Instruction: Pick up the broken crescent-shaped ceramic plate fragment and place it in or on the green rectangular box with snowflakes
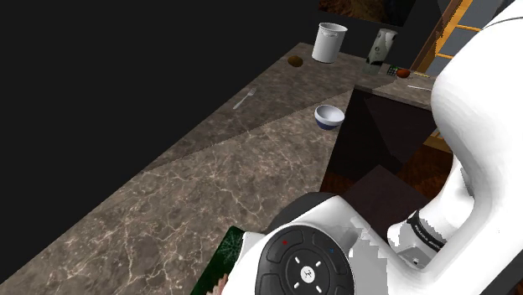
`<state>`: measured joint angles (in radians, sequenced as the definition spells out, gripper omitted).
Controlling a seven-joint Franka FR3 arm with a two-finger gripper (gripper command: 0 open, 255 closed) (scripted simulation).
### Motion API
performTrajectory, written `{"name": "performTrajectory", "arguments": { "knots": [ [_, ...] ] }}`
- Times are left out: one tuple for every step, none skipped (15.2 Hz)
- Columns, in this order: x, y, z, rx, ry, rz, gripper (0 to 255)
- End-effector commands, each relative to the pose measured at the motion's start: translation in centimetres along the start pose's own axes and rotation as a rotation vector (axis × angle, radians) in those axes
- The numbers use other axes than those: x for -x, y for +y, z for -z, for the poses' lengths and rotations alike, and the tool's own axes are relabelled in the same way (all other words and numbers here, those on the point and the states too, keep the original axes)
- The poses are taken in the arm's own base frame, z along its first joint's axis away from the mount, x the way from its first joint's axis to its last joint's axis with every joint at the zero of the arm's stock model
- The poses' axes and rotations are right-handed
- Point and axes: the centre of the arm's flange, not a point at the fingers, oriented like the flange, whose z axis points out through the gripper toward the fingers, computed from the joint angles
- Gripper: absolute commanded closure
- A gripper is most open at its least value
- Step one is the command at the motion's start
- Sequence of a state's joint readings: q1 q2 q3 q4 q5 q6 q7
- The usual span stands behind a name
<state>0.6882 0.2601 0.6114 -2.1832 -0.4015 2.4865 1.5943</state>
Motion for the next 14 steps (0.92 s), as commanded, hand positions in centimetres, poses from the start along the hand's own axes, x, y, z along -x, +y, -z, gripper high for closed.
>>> {"name": "performTrajectory", "arguments": {
  "knots": [
    [0.0, 0.0, -0.3, -0.001, 0.000, 0.000, 255],
    [0.0, 0.0, -0.3, -0.001, 0.000, 0.000, 255],
    [0.0, 0.0, -0.3, -0.001, 0.000, 0.000, 255],
    [0.0, 0.0, -0.3, -0.001, 0.000, 0.000, 255],
    [0.0, 0.0, -0.3, -0.001, 0.000, 0.000, 255],
    [0.0, 0.0, -0.3, -0.001, 0.000, 0.000, 255],
    [0.0, 0.0, -0.3, -0.001, 0.000, 0.000, 255],
    [0.0, 0.0, -0.3, -0.001, 0.000, 0.000, 0],
    [0.0, 0.0, -0.3, -0.001, 0.000, 0.000, 0],
    [0.0, 0.0, -0.3, -0.001, 0.000, 0.000, 0],
    [0.0, 0.0, -0.3, -0.001, 0.000, 0.000, 0],
    [0.0, 0.0, -0.3, -0.001, 0.000, 0.000, 0],
    [0.0, 0.0, -0.3, -0.001, 0.000, 0.000, 0],
    [0.0, 0.0, 1.0, -0.001, 0.000, 0.000, 0]
  ]
}}
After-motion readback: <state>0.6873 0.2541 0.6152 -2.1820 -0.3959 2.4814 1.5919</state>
